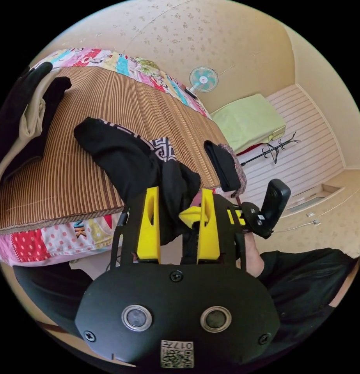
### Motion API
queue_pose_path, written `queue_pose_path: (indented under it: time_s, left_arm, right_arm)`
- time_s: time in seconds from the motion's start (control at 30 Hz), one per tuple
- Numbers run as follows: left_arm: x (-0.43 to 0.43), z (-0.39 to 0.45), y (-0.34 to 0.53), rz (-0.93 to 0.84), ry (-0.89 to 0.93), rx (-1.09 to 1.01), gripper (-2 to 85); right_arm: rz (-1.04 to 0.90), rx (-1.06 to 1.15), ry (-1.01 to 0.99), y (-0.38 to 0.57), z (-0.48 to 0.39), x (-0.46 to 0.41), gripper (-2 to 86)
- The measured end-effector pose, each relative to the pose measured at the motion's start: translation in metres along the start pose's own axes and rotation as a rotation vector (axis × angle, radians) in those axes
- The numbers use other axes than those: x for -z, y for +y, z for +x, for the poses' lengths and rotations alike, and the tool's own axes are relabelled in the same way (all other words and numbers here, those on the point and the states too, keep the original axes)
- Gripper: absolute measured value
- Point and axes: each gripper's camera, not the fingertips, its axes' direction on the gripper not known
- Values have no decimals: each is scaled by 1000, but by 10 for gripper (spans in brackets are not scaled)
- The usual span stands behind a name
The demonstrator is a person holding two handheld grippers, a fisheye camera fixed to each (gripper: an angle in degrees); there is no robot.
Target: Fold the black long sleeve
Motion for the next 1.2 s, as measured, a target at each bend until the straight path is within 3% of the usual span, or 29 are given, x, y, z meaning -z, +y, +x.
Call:
queue_pose_path:
  time_s: [0.07, 0.13, 0.37, 0.5, 0.63, 0.73, 0.8, 0.9, 1.03, 1.2]
  left_arm:
    - [-4, -11, 1, -32, 33, 8, 130]
    - [4, -24, 13, -13, 89, 17, 23]
    - [76, -34, 68, 235, 169, -55, -8]
    - [164, -20, 81, 466, 362, -324, -9]
    - [279, 18, 81, 648, 669, -786, -9]
    - [329, 19, 60, 712, 961, -956, -9]
    - [340, 10, 24, 640, 1040, -842, -9]
    - [327, 23, -31, 351, 1064, -700, -10]
    - [312, 96, -41, 97, 1089, -827, -10]
    - [335, 159, -18, 24, 1150, -1059, -9]
  right_arm:
    - [-17, 79, -130, 9, 2, -6, 11]
    - [-46, 123, -199, 17, 9, -6, 14]
    - [91, -69, -170, 48, 91, 38, 68]
    - [14, -71, -283, 50, 109, 26, 86]
    - [312, 78, -681, 63, 109, 68, 68]
    - [423, 85, -682, 72, 126, 102, 52]
    - [420, 70, -560, 76, 136, 116, 53]
    - [357, 21, -396, 78, 151, 131, 64]
    - [338, 9, -334, 80, 159, 144, 79]
    - [329, -17, -324, 79, 171, 145, 112]
